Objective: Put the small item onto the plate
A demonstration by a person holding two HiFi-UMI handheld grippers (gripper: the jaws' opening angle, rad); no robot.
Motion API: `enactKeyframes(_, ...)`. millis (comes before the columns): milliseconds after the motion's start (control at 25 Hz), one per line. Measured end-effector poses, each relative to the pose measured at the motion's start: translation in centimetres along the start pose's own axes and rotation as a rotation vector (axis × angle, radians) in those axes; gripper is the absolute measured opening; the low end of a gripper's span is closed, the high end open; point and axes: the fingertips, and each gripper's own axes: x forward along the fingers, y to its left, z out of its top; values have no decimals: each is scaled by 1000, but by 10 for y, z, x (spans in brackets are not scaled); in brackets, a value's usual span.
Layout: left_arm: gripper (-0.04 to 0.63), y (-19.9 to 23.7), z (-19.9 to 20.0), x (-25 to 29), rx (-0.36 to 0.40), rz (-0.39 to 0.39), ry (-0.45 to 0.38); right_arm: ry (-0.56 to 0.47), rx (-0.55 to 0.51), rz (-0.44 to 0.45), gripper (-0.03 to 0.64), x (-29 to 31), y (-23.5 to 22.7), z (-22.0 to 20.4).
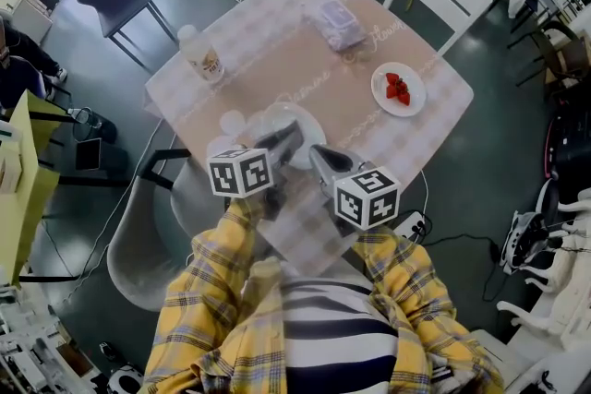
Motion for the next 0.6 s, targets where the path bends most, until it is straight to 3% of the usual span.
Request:
enactKeyframes(320, 97, 5, -5, 5, 191, 105, 66, 1, 2, -12, -3, -4, -6, 0)
enactKeyframes(600, 160, 25, -1, -2, 209, 207, 59, 13, 3, -15, -3, -3, -5, -5)
